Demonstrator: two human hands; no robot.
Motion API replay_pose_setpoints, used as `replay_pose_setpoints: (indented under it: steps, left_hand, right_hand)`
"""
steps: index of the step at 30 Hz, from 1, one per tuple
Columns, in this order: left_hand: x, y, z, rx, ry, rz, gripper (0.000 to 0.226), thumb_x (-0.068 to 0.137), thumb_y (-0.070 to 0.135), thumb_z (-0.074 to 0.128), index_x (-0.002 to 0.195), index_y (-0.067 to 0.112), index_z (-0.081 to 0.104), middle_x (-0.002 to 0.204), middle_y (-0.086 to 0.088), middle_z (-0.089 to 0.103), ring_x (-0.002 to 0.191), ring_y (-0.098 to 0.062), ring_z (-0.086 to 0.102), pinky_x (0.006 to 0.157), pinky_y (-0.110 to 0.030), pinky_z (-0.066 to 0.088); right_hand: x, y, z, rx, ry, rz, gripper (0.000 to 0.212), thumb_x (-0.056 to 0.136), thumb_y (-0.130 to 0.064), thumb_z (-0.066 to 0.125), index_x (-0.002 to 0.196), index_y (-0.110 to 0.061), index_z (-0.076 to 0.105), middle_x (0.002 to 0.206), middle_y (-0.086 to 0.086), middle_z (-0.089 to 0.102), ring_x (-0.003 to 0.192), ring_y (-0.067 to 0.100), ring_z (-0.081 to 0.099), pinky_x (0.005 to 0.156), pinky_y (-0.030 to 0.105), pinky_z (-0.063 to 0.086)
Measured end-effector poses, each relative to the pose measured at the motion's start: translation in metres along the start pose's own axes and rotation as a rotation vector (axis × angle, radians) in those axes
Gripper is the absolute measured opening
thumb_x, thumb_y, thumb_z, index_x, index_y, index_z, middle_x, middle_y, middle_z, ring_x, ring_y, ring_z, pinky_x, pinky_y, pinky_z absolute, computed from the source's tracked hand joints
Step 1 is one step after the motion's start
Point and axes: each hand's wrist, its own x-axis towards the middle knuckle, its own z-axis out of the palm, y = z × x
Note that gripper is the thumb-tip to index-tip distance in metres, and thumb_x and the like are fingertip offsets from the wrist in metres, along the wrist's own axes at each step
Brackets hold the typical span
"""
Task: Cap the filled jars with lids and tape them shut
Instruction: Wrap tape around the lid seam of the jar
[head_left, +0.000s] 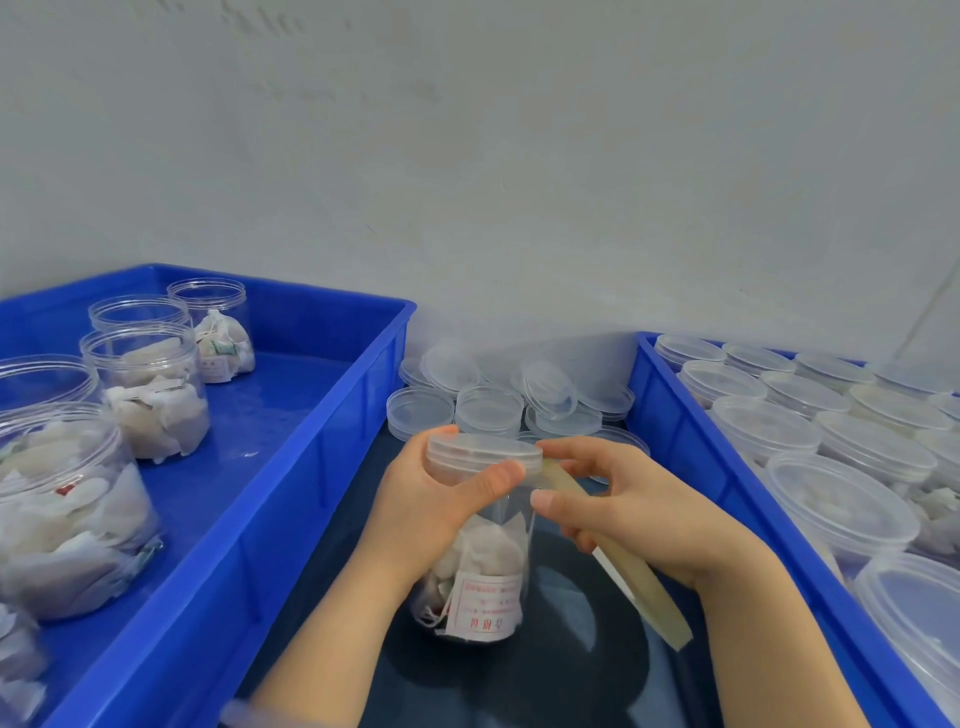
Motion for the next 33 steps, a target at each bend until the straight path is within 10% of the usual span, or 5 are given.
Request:
replay_pose_setpoints:
  steps: [10, 16, 26, 33]
  left_hand:
    - [-0.003, -0.001, -0.003, -0.062, -0.080, -0.012, 0.082, 0.035, 0.058, 0.079, 0.109, 0.031, 0.058, 0.104, 0.008, 0.071, 0.099, -0.006, 0.066, 0.082, -0.024, 0.052]
    - [-0.005, -0.006, -0.007, -0.160, -0.215, -0.041, 0.087, 0.040, 0.053, 0.082, 0.118, 0.021, 0.059, 0.111, -0.002, 0.071, 0.108, -0.020, 0.065, 0.096, -0.042, 0.050]
    - [-0.005, 0.001, -0.004, -0.038, -0.083, 0.022, 0.078, 0.036, 0.067, 0.082, 0.103, 0.041, 0.051, 0.101, 0.020, 0.066, 0.092, 0.013, 0.061, 0.068, -0.007, 0.048]
    - [-0.004, -0.001, -0.004, -0.009, -0.018, 0.020, 0.088, 0.030, 0.072, 0.082, 0.105, 0.040, 0.050, 0.105, 0.015, 0.064, 0.090, 0.007, 0.063, 0.065, -0.011, 0.049]
  right_hand:
    - [0.005, 0.005, -0.003, 0.005, 0.049, 0.010, 0.032, 0.081, -0.037, 0.069, 0.111, -0.027, 0.062, 0.102, -0.005, 0.070, 0.063, 0.006, 0.066, 0.057, 0.019, 0.050]
    - [0.004, 0.004, -0.001, 0.005, 0.027, -0.007, 0.074, 0.049, -0.062, 0.067, 0.114, -0.028, 0.062, 0.107, -0.003, 0.066, 0.061, 0.003, 0.062, 0.057, 0.019, 0.050]
    - [0.005, -0.003, 0.007, -0.163, 0.092, 0.019, 0.080, 0.047, -0.080, 0.059, 0.111, -0.033, 0.056, 0.113, -0.009, 0.057, 0.083, 0.008, 0.064, 0.070, 0.027, 0.055]
    - [0.001, 0.000, 0.003, -0.050, -0.068, -0.065, 0.045, 0.083, -0.030, 0.069, 0.124, -0.040, 0.052, 0.109, -0.018, 0.060, 0.081, 0.001, 0.064, 0.066, 0.020, 0.050]
